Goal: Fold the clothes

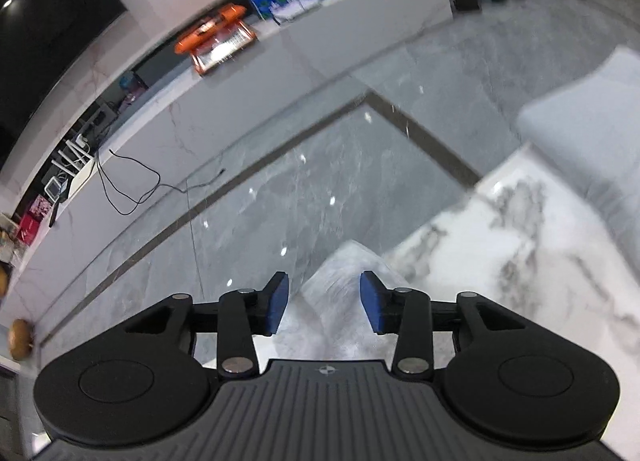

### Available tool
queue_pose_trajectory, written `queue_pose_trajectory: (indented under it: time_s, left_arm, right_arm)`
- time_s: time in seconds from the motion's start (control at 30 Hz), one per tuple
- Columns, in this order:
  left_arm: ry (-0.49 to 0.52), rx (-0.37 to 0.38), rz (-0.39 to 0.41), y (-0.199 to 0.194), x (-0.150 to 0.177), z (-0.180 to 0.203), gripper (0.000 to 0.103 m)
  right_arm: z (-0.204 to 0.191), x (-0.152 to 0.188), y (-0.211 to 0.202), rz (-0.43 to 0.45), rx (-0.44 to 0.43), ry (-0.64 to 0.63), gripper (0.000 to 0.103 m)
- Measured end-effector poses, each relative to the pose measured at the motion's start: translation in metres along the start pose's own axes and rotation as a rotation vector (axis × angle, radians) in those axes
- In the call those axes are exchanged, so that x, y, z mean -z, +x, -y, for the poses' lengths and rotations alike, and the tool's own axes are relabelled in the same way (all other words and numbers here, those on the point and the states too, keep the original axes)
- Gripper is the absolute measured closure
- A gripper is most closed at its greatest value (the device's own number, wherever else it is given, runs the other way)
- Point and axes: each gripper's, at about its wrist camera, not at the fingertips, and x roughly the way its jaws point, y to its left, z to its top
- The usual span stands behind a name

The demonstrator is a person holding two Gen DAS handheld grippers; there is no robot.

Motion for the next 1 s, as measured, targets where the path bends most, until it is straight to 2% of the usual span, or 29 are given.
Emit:
queue_pose_trajectory:
  time_s: [0.2, 0.27, 0.3, 0.37, 0.4, 0.5, 0.63, 0.77, 0.9, 1.0]
  left_arm:
    - [-0.002, 0.043, -0.004, -0.042, 0.027, -0.016, 0.062]
    - [-0.015, 0.086, -0.024, -0.052, 0.034, -0.019, 0.062]
    - [-0.026, 0.106, -0.032, -0.055, 0.034, -0.020, 0.062]
    - [-0.038, 0.134, -0.045, -0.059, 0.031, -0.017, 0.062]
    - [-0.040, 0.143, -0.056, -0.060, 0.028, -0.014, 0.062]
    - [-0.061, 0.179, -0.109, -0.049, 0.014, 0.001, 0.060]
    - [-0.105, 0.205, -0.187, -0.029, 0.000, 0.017, 0.060]
    - [-0.125, 0.138, -0.273, -0.001, -0.011, 0.032, 0.060]
    - [-0.161, 0.123, -0.347, 0.023, -0.013, 0.034, 0.061]
    - [-0.187, 0.111, -0.374, 0.034, -0.012, 0.032, 0.069]
  right_arm:
    - [0.004, -0.002, -0.002, 0.003, 0.003, 0.045, 0.100]
    - [0.006, -0.002, -0.004, 0.014, 0.005, 0.072, 0.093]
    - [0.007, -0.001, -0.005, 0.021, 0.002, 0.086, 0.093]
    - [0.008, 0.000, -0.011, 0.056, -0.019, 0.128, 0.078]
    - [0.006, 0.001, -0.013, 0.068, -0.029, 0.133, 0.076]
    - [0.002, 0.004, -0.019, 0.089, -0.058, 0.146, 0.065]
    - [-0.002, 0.007, -0.018, 0.082, -0.091, 0.153, 0.063]
    - [-0.001, 0.005, -0.015, 0.071, -0.084, 0.158, 0.062]
    - [0.004, 0.005, -0.012, 0.068, -0.083, 0.173, 0.062]
    - [0.006, 0.004, -0.008, 0.061, -0.084, 0.180, 0.062]
